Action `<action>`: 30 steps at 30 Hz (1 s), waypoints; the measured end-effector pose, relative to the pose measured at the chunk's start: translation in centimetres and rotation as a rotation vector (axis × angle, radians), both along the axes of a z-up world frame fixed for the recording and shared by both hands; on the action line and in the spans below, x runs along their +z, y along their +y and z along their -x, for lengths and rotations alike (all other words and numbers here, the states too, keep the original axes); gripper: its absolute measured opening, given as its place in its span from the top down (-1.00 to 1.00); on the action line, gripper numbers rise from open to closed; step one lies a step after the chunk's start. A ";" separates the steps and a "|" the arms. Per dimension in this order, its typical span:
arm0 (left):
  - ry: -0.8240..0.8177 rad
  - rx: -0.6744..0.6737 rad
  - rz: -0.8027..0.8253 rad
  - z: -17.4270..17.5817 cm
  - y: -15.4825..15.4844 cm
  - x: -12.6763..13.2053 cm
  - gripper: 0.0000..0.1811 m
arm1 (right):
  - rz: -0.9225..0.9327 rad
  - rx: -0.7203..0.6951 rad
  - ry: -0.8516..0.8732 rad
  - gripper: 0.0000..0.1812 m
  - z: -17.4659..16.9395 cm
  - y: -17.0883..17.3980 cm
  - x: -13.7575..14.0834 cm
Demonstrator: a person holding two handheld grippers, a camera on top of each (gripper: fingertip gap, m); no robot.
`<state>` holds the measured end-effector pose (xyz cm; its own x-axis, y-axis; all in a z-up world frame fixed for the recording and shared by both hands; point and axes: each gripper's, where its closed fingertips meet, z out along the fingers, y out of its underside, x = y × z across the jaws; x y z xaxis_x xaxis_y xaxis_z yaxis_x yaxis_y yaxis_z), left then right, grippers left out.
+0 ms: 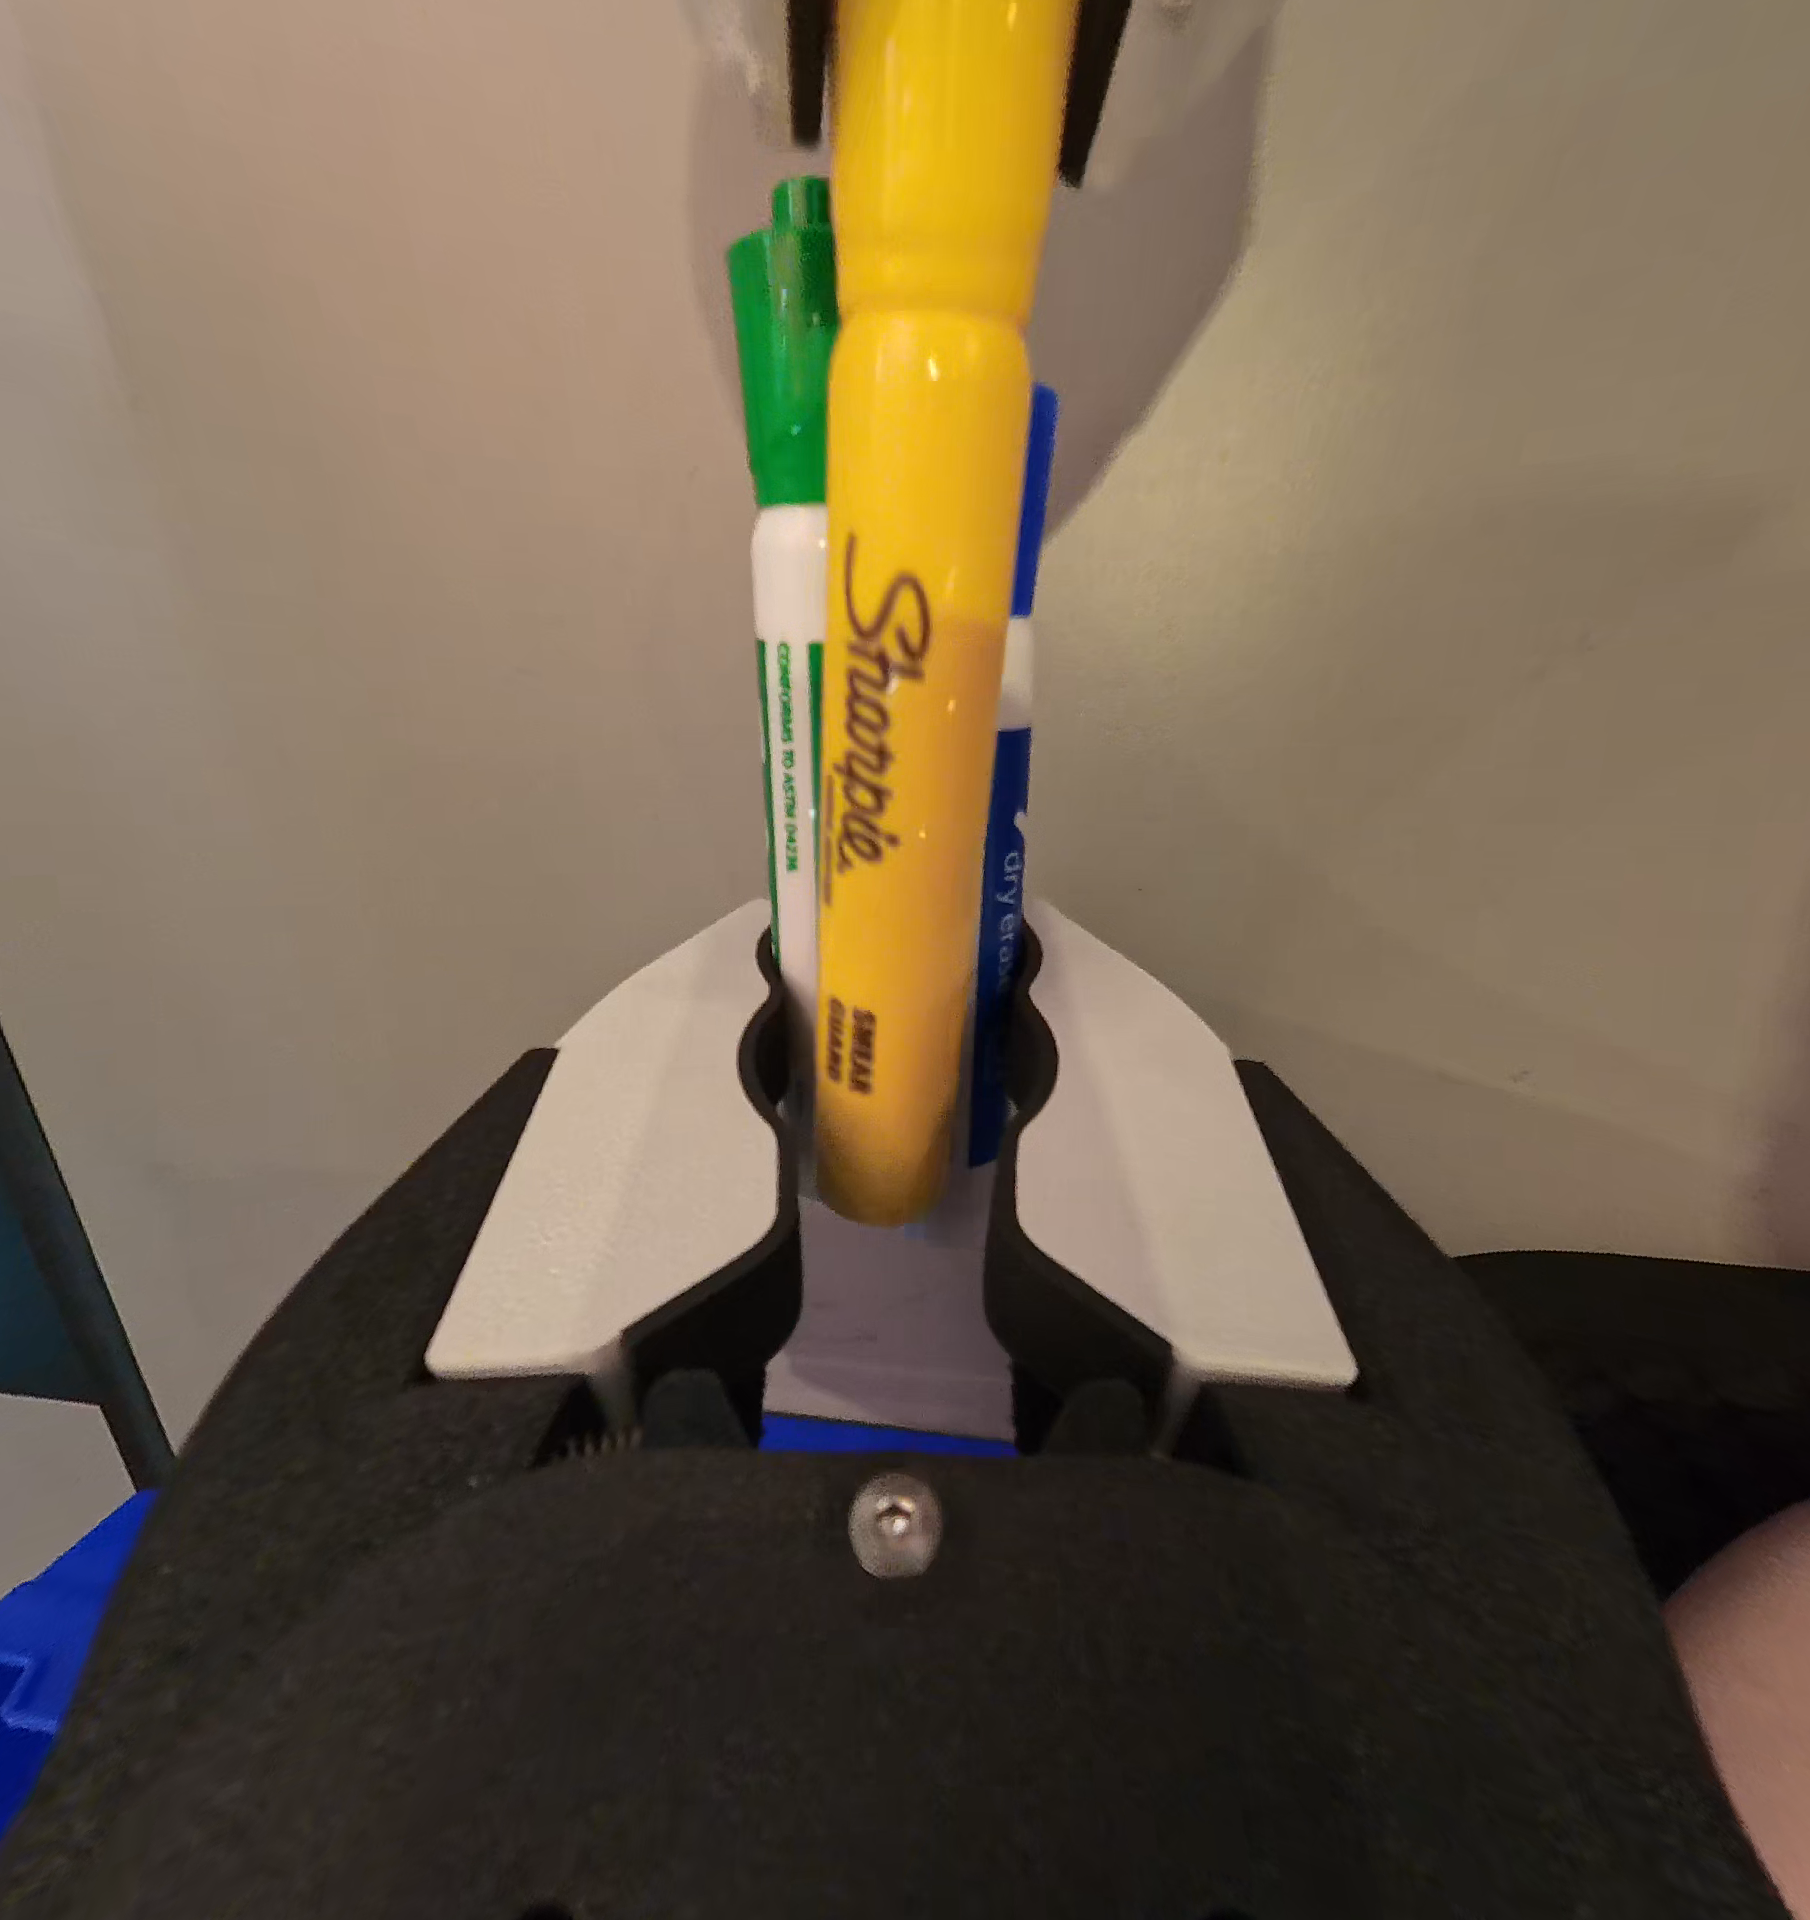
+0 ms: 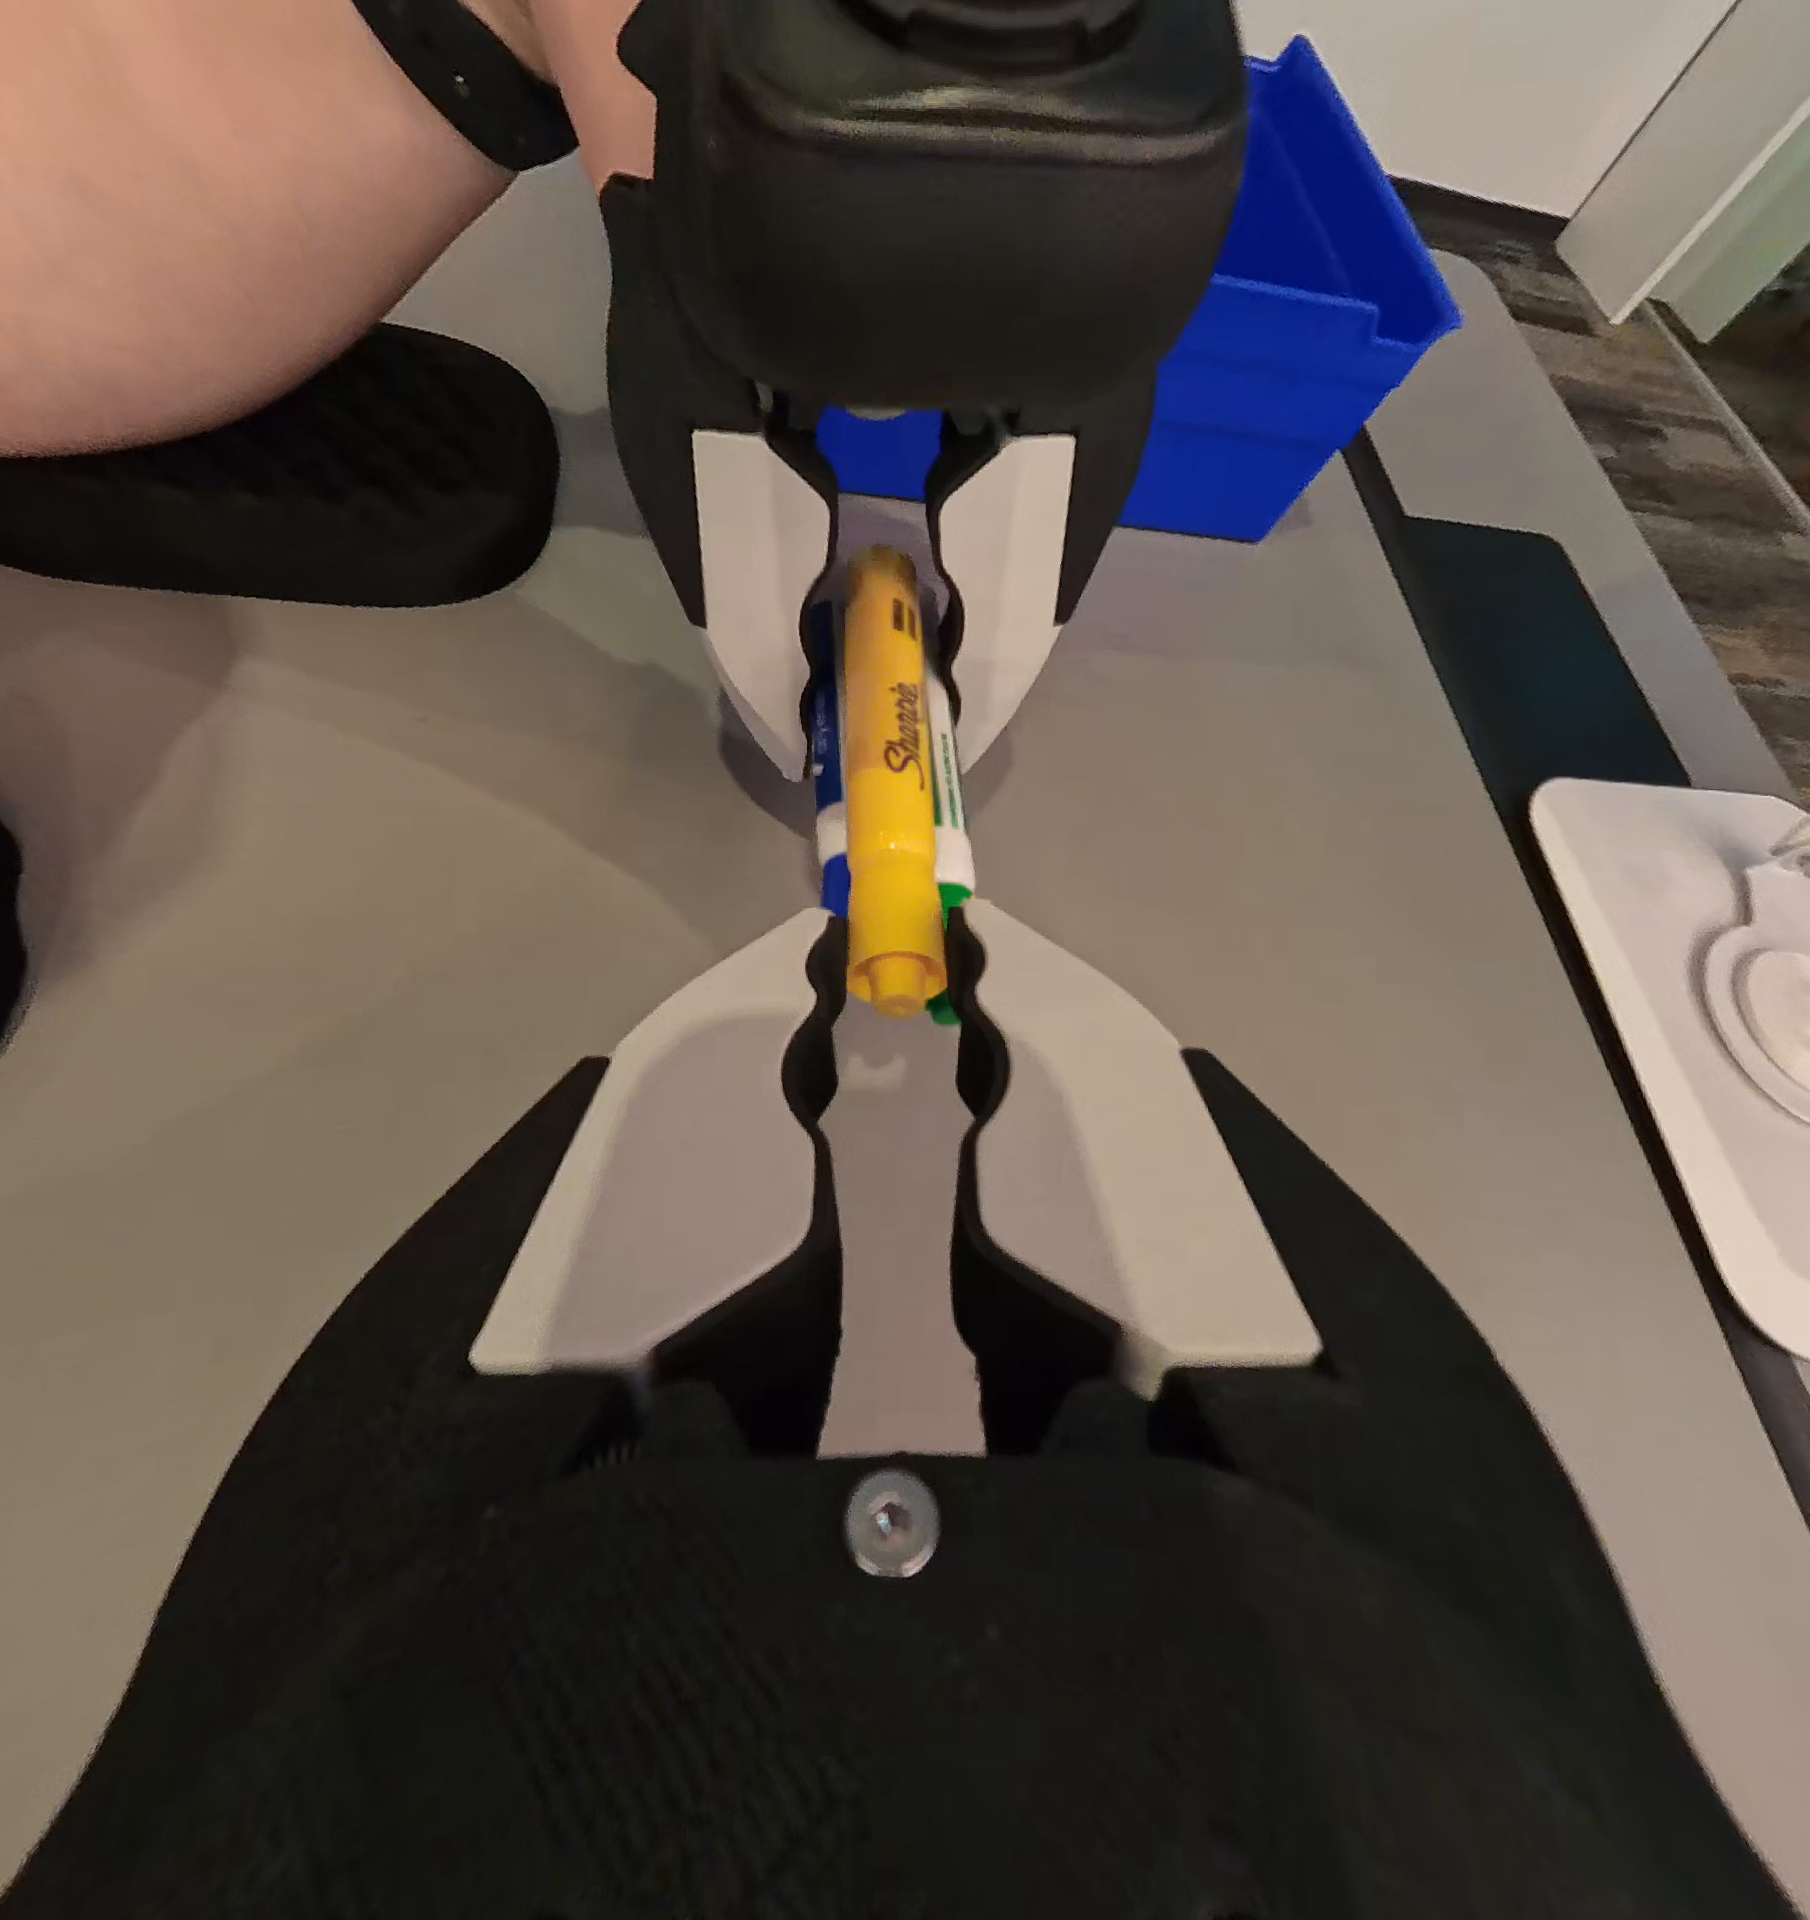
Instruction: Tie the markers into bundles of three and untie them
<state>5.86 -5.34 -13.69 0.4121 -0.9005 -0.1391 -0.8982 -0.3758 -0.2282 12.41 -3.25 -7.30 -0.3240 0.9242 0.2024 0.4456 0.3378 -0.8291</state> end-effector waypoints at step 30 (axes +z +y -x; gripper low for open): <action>-0.018 0.059 0.000 2.0 -0.4 0.9 0.57 | 0.564 0.049 -0.044 0.77 -5.2 -10.2 -0.6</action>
<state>3.83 -5.75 -12.76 0.4668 -0.8745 -0.1316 -0.8703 -0.4278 -0.2440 17.58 -13.43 -7.90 -0.3662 0.8690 -0.3326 0.4784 -0.1308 -0.8684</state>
